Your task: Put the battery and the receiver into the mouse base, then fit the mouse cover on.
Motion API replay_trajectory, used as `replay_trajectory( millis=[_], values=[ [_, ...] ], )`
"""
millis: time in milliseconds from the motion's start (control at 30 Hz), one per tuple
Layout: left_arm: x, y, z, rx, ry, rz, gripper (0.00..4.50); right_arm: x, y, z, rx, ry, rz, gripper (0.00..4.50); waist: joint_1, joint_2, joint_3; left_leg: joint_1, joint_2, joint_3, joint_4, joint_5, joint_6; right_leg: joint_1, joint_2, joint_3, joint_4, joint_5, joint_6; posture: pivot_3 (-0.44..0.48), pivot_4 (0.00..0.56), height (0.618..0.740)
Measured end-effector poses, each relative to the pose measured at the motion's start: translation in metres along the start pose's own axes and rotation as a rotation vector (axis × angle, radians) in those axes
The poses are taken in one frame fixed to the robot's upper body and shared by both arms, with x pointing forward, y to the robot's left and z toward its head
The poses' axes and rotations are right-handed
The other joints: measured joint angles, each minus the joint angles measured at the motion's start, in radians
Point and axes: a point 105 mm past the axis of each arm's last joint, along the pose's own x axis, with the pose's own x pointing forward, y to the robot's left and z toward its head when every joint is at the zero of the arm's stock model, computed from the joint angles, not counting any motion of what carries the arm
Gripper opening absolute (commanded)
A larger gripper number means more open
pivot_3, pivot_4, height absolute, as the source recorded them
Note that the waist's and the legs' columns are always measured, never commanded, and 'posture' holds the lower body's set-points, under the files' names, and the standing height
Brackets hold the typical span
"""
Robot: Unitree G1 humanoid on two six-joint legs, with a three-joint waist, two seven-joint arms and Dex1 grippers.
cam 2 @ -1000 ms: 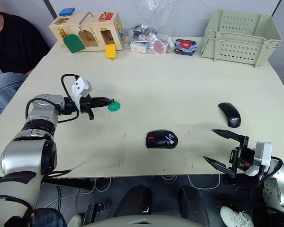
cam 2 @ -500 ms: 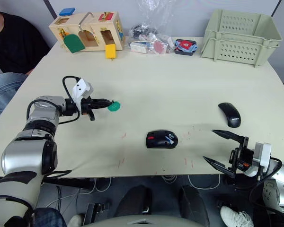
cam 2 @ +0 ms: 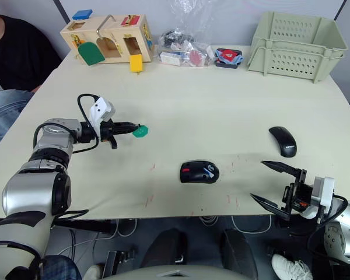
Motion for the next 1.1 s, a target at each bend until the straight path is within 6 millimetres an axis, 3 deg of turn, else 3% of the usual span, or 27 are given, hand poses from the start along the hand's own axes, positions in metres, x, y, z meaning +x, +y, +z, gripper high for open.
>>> replay_trajectory(
  millis=[433, 533, 767, 1100],
  values=[
    [0.0018, -0.0009, 0.0003, -0.001, -0.002, -0.004, 0.06, 0.0004, -0.0008, 0.0002, -0.003, 0.002, -0.005, 4.5, 0.0, 0.0, 0.0, 0.0, 0.0, 0.0, 0.0, 0.0, 0.0, 0.0, 0.0, 0.0, 0.0, 0.0, 0.0, 0.0, 0.15, 0.74],
    [0.0024, -0.0013, 0.0002, -0.004, -0.002, -0.006, 1.03, 0.0003, -0.0007, 0.0001, -0.003, 0.003, -0.004, 4.5, 0.0, 0.0, 0.0, 0.0, 0.0, 0.0, 0.0, 0.0, 0.0, 0.0, 0.0, 0.0, 0.0, 0.0, 0.0, 0.0, 0.15, 0.74],
    [0.0024, -0.0012, 0.0, -0.006, -0.002, -0.004, 4.43, 0.0003, 0.0, 0.0, -0.003, 0.003, 0.002, 4.5, 0.0, 0.0, 0.0, 0.0, 0.0, 0.0, 0.0, 0.0, 0.0, 0.0, 0.0, 0.0, 0.0, 0.0, 0.0, 0.0, 0.15, 0.74],
    [0.0001, 0.0006, -0.0001, -0.005, -0.001, 0.005, 4.43, 0.0003, 0.0002, -0.0002, -0.003, 0.005, 0.003, 4.5, 0.0, 0.0, 0.0, 0.0, 0.0, 0.0, 0.0, 0.0, 0.0, 0.0, 0.0, 0.0, 0.0, 0.0, 0.0, 0.0, 0.15, 0.74]
  ],
)
